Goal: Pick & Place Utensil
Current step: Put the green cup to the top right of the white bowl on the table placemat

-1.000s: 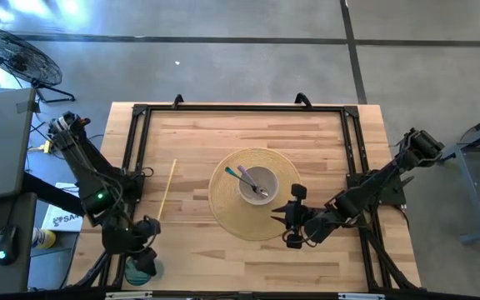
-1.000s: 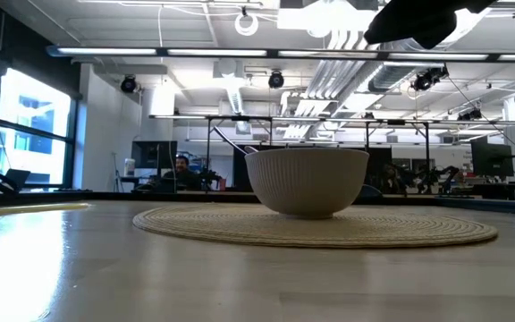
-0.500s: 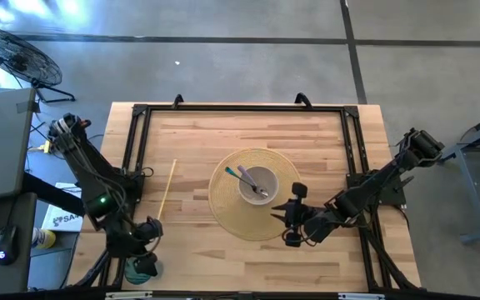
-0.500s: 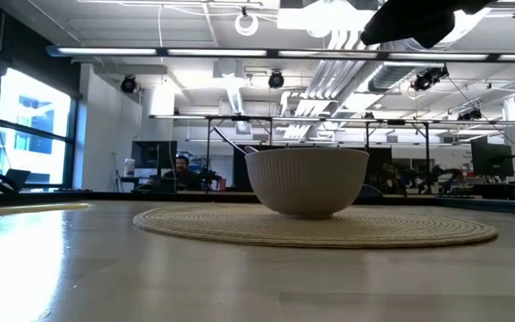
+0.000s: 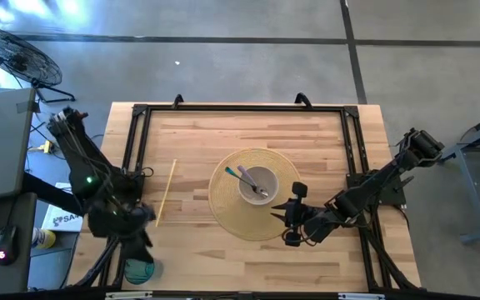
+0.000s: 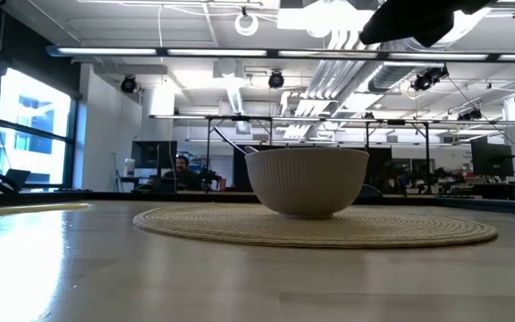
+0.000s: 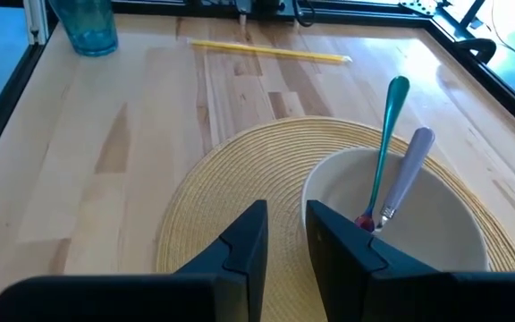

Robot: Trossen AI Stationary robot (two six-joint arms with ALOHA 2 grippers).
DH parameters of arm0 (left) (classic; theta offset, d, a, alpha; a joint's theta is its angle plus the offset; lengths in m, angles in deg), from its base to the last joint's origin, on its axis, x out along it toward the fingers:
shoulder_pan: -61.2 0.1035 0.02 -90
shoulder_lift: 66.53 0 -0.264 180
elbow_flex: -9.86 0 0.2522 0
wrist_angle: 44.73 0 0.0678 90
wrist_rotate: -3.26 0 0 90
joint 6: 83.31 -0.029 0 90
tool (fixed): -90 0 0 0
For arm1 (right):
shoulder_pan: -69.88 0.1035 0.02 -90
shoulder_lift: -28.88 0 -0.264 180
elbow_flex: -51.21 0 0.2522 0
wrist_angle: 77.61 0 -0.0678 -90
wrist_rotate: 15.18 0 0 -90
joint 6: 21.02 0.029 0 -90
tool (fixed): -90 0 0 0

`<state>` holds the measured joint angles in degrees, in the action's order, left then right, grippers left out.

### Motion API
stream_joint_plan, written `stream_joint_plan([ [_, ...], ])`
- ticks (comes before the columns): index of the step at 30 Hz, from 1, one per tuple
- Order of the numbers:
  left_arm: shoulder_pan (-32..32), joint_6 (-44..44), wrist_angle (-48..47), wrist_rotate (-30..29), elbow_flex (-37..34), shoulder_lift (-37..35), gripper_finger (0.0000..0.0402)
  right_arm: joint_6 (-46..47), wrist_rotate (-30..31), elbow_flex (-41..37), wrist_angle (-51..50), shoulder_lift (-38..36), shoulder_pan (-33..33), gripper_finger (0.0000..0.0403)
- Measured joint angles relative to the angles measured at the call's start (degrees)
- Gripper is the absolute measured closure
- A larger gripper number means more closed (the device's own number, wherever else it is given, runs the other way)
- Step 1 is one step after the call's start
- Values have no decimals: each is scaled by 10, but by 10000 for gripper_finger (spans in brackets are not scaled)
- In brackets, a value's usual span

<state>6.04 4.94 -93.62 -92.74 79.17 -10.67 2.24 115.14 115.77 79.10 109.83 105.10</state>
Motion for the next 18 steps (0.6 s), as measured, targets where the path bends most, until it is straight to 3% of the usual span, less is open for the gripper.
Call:
stream_joint_plan([
  [4,0,-76,-35,-97,0,-43,24,-2,1,0,4,0,0,330],
  [8,0,-125,-125,-166,0,-65,24,-2,2,0,4,0,0,330],
  [12,0,-200,-207,-279,0,-70,24,-4,32,0,4,0,0,330],
  [18,1,-321,-194,-435,-24,-75,24,-3,47,0,4,0,0,330],
])
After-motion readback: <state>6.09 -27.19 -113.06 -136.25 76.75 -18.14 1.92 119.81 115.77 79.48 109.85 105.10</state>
